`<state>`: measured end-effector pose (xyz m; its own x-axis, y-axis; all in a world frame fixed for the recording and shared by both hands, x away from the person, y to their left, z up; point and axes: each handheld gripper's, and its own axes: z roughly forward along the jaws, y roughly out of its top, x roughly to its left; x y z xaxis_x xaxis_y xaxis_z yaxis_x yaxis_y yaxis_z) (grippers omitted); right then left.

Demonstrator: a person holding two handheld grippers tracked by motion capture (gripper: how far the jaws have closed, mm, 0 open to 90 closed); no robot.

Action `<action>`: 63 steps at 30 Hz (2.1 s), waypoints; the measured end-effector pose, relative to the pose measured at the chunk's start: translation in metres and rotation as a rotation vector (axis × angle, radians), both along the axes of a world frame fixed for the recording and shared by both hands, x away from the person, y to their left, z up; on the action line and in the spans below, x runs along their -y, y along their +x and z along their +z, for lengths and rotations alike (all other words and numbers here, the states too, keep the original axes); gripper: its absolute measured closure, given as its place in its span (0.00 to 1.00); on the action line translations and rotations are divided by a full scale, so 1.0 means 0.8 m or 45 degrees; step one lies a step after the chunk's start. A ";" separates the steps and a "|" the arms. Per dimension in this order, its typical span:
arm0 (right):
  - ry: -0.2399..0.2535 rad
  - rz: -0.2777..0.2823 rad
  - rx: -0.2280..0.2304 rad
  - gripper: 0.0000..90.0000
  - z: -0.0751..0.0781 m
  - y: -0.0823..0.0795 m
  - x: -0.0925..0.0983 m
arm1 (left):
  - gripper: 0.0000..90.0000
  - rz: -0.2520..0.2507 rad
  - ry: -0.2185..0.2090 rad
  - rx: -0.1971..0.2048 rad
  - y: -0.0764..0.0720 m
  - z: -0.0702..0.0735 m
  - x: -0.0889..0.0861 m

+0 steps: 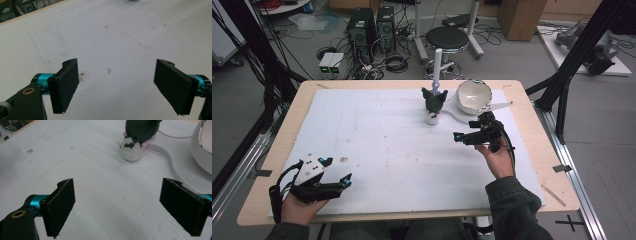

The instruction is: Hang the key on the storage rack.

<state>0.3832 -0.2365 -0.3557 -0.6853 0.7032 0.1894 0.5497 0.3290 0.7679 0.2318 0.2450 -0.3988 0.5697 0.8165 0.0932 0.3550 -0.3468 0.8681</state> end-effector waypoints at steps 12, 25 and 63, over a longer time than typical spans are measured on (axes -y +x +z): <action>-0.010 0.014 0.022 0.14 -0.006 -0.018 0.003 | 0.23 0.002 -0.006 -0.003 -0.001 0.000 0.000; -0.021 0.019 0.031 0.14 -0.022 -0.039 0.012 | 0.23 0.004 -0.005 -0.007 -0.001 -0.001 -0.001; -0.042 0.025 0.035 0.13 -0.057 -0.081 0.031 | 0.23 0.001 -0.015 -0.047 -0.002 -0.008 -0.004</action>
